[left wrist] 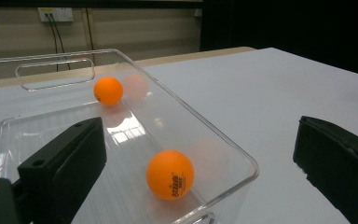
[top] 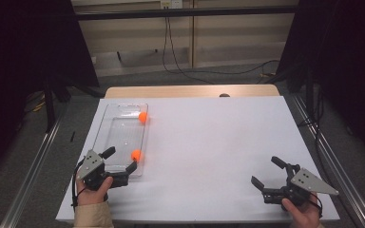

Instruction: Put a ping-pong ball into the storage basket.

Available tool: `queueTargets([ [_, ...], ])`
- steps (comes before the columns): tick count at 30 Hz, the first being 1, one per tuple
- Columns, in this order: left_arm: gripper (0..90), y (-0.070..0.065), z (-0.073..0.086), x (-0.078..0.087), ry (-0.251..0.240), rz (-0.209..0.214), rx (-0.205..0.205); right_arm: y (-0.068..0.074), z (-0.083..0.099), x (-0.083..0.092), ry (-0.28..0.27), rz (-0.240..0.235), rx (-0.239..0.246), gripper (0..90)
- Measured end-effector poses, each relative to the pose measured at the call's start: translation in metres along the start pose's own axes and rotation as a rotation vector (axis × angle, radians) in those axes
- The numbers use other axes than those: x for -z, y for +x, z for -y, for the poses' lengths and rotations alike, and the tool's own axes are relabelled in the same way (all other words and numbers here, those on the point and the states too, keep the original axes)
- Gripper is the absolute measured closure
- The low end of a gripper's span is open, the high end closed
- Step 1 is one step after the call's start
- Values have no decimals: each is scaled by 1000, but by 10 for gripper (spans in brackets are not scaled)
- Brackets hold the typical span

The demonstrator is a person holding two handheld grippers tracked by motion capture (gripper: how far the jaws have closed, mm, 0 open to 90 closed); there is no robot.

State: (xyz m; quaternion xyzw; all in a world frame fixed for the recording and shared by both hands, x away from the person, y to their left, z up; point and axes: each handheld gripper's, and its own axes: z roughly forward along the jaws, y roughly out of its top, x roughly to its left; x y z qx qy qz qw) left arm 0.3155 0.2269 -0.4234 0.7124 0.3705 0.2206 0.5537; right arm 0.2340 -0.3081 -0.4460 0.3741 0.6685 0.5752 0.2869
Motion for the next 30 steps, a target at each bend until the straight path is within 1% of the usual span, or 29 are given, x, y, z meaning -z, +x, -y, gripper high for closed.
queueTargets([
  [3,26,0,1,1,-1,-1,0,-1,0,-1,-2,2,-6,12],
  [9,26,0,2,2,2,3,3,0,-1,-3,0,0,-2,12],
  [10,26,1,1,3,2,4,-7,0,0,-3,0,0,0,12],
  [12,26,0,1,4,-7,-2,8,0,0,-2,0,3,-6,11],
  [16,26,0,1,4,-14,-2,11,0,-1,1,-5,10,-9,9],
  [23,26,0,1,6,-20,-6,8,-1,0,1,-1,8,-16,7],
  [27,26,1,1,6,-27,-5,23,0,0,1,0,8,-15,7],
  [30,26,0,1,6,-30,-4,20,0,0,1,-2,8,-15,7],
])
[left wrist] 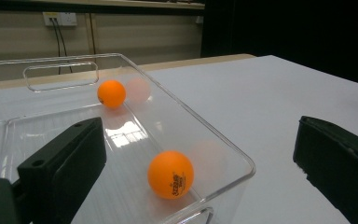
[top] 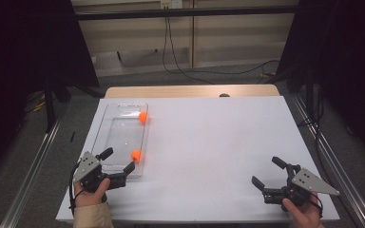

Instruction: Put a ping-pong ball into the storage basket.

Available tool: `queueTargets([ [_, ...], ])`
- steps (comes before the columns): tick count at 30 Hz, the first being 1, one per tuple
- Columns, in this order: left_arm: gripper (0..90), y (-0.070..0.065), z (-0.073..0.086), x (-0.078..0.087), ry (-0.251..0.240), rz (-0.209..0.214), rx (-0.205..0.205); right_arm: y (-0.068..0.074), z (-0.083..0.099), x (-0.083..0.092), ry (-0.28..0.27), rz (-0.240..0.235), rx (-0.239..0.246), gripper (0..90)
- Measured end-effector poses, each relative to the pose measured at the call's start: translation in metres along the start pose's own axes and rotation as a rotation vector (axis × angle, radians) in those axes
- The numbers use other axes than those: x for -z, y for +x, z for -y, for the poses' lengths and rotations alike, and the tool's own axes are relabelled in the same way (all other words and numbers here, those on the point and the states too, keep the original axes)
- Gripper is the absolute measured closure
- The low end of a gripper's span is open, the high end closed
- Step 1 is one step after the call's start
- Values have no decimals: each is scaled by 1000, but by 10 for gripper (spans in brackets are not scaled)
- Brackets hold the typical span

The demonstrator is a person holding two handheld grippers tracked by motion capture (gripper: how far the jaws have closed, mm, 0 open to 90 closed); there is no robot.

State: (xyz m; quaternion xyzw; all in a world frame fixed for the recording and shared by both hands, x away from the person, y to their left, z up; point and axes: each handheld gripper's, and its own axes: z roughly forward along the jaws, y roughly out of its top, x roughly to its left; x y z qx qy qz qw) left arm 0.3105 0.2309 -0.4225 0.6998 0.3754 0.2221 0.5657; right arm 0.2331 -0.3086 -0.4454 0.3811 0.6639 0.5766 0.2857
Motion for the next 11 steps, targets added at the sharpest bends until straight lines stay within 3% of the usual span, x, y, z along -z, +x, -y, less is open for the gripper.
queueTargets([
  [11,25,1,0,-1,-2,7,-1,-2,1,-1,3,-1,-2,7],
])
